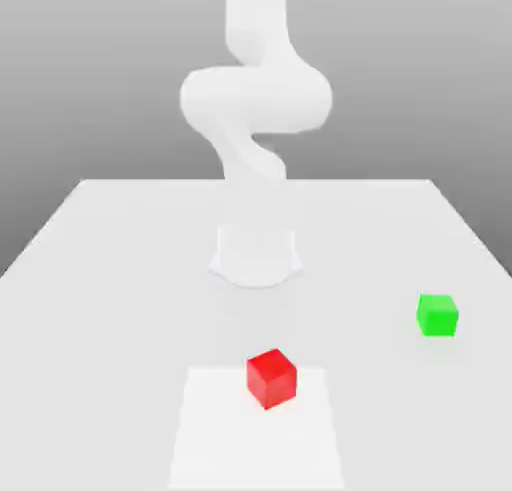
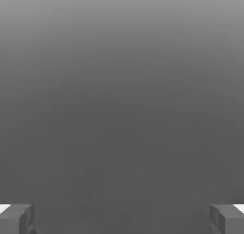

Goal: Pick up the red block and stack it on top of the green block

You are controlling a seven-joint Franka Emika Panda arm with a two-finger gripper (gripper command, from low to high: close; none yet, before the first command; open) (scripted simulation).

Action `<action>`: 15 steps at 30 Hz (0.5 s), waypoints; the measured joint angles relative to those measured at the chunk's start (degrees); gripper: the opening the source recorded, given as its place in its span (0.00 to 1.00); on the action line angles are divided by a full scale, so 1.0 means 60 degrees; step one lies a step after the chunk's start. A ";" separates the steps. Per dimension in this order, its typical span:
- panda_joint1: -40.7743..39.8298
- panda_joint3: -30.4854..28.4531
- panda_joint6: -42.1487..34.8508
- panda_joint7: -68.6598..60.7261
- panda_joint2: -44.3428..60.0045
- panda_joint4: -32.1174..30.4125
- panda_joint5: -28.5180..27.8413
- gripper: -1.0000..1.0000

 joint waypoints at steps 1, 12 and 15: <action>-0.0148 0.0191 0.0232 0.0465 0.0331 -0.0262 0.0026 0.50; -0.1497 0.1909 0.2664 0.5384 0.3834 -0.2996 0.0223 0.50; -0.1723 0.2207 0.3308 0.6686 0.4757 -0.3722 0.0270 0.50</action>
